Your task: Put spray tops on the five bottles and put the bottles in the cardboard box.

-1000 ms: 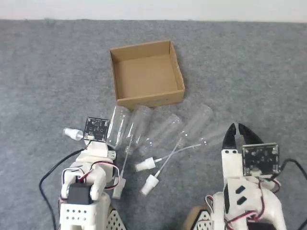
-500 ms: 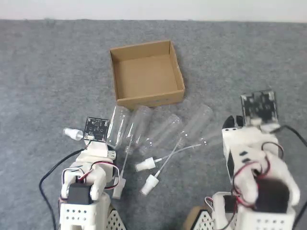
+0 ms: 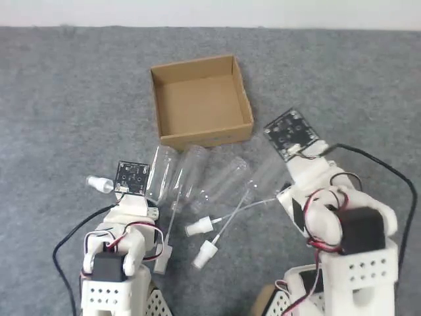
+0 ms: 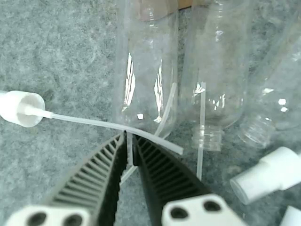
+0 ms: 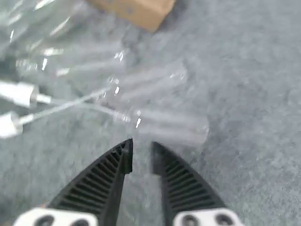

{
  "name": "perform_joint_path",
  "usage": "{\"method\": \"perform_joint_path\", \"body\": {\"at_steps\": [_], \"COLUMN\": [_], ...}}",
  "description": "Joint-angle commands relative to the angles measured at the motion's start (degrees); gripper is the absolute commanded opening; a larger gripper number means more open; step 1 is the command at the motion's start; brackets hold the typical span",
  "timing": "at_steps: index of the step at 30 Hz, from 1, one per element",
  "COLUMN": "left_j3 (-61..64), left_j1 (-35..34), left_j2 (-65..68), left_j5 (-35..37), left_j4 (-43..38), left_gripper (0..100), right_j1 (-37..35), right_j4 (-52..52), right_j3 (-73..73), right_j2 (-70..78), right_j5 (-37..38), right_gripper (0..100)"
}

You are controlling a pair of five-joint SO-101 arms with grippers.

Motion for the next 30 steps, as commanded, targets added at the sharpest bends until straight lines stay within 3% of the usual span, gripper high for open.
{"method": "perform_joint_path", "body": {"at_steps": [1, 6, 12, 20, 30], "left_j3": [-0.6, -0.6, -0.6, -0.6, -0.6], "left_j1": [-0.1, -0.1, -0.1, -0.1, -0.1], "left_j2": [-0.8, -0.8, -0.8, -0.8, -0.8], "left_j5": [0.6, 0.6, 0.6, 0.6, 0.6], "left_j4": [0.2, 0.2, 0.2, 0.2, 0.2], "left_gripper": [2, 2, 2, 2, 2], "right_j1": [-0.7, -0.9, -0.9, -1.0, -2.4], "right_j4": [3.4, 4.4, 4.0, 1.7, -8.6], "right_j3": [-3.2, -3.1, -3.1, -3.0, 4.3], "right_j2": [3.7, 7.7, 12.8, 18.2, 25.7], "right_j5": [2.7, 3.0, 9.1, 15.4, 20.2], "right_gripper": [19.5, 31.0, 38.0, 38.7, 38.5]}}
